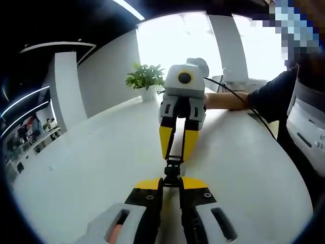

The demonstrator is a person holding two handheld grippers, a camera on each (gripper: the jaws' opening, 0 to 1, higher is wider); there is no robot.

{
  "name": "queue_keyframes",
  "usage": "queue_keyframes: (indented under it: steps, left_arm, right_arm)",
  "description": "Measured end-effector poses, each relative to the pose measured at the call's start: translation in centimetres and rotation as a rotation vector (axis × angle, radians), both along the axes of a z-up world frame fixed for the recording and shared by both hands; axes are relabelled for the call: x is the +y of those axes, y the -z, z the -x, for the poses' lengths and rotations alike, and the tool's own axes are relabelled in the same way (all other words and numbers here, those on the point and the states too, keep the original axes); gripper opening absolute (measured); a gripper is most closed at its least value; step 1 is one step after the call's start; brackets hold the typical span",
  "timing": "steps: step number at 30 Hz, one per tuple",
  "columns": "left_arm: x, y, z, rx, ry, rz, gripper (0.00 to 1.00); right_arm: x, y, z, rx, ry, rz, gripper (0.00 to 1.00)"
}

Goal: Snap the two parts of the plastic buckle together until the buckle closes and remains connected.

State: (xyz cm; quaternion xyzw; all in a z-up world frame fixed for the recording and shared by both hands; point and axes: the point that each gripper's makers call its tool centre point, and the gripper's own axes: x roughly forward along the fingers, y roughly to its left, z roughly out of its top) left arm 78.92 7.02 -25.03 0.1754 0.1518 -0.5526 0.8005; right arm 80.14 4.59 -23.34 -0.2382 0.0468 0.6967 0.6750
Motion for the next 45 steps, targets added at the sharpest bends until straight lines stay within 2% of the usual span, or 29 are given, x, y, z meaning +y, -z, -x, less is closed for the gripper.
queue_keyframes:
  steps: [15,32,45]
  left_arm:
    - [-0.1,-0.04,0.4,-0.021,0.027,-0.011,0.12]
    - [-0.09,0.13,0.29,-0.025,0.026,-0.018,0.12]
    - [-0.03,-0.28,-0.03,-0.016,0.001,0.005,0.12]
  right_arm:
    - [-0.13,0.0,0.54,-0.015,-0.028,0.0,0.11]
    - [-0.1,0.04,0.59,-0.016,-0.028,-0.002,0.11]
    - [-0.07,-0.09,0.36,-0.004,-0.011,-0.016,0.11]
